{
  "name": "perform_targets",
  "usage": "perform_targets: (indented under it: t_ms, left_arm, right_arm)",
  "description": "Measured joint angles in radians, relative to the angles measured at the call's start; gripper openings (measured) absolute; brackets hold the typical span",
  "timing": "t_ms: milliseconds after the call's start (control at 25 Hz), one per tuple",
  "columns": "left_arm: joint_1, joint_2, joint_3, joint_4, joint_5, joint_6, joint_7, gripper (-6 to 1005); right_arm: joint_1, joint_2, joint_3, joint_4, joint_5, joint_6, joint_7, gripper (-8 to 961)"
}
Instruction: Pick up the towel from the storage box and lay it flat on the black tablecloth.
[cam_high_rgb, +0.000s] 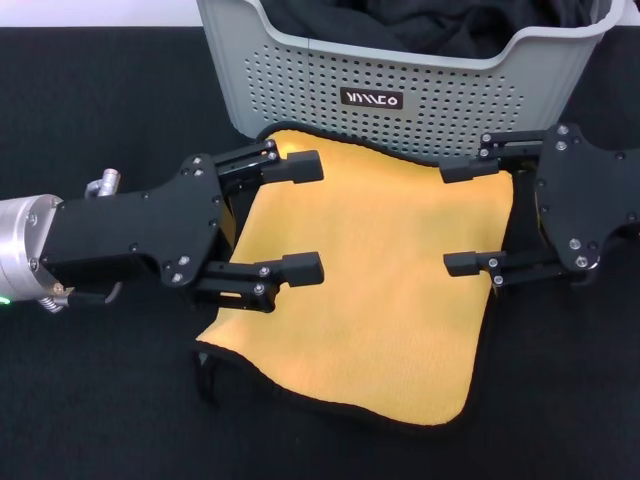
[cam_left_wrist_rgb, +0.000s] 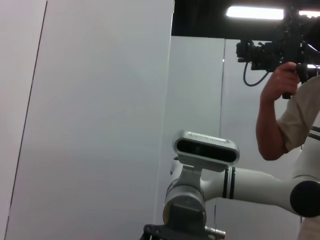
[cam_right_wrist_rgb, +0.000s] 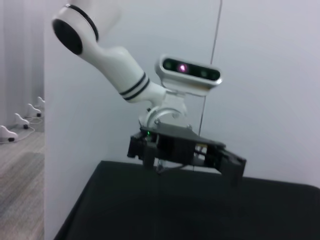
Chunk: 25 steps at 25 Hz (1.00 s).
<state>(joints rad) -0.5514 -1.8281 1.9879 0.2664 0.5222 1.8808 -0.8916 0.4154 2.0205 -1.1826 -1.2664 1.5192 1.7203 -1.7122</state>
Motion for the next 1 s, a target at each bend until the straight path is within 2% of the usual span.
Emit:
perform_targets:
  t_ms: [440,1000]
  left_arm:
    - [0.010,-0.008,-0.040,-0.007,0.026,0.002,0.005,894]
    - [0.013,-0.016,-0.047,-0.013,0.030,-0.023,0.010,894]
  right_arm:
    - [-0.034,-0.001,-0.020,-0.014,0.048,0.005,-0.030,748]
    - [-0.061,-0.002,-0.020,-0.008,0.079,0.007,-0.049,748]
